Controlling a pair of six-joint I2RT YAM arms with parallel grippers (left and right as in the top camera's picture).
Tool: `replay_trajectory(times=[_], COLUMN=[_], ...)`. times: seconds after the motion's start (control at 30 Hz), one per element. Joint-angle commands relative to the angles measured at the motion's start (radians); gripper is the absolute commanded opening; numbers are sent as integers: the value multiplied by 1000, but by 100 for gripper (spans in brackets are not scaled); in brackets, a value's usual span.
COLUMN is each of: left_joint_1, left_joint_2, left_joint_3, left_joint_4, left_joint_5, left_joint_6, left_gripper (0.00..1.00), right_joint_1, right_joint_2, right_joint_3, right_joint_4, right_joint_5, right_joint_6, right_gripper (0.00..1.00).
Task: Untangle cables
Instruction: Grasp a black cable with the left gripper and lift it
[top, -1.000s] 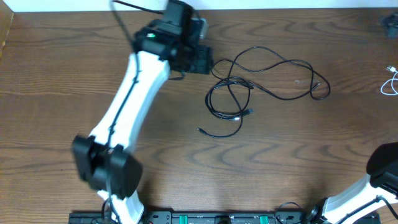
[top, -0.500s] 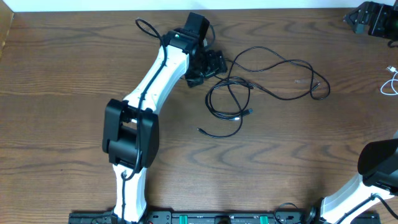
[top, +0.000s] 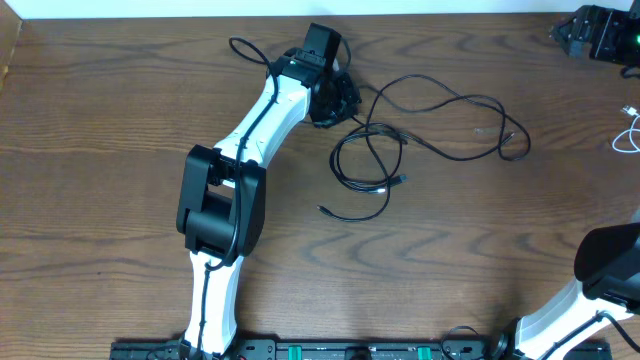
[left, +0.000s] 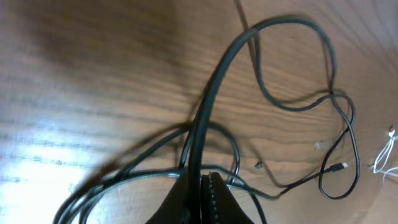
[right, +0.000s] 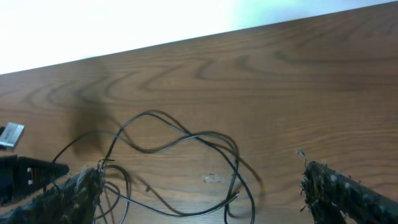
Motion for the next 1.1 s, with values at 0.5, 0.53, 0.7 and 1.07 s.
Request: replay_trajectory(times=[0.5, 0.53, 0.7, 1.07], left_joint_1=[50, 50, 50, 50], left_joint_2=[-597, -624, -743, -838], left_joint_3=[50, 50, 50, 50], left_joint_4=[106, 119, 214, 466], left_joint_5=[-36, -36, -37, -302], left_joint_6=[448, 448, 447, 394], left_gripper=[7, 7, 7, 8], right_joint_1=[232, 245, 293, 344], right_joint_2=[-7, -6, -6, 0], right_joint_3=[0, 0, 0, 0], right_joint_4=[-5, -5, 5, 34], right_joint_5=[-10, -11, -100, -247], right_joint_6=[-72, -82, -140, -155], right_gripper=[98, 98, 99, 99])
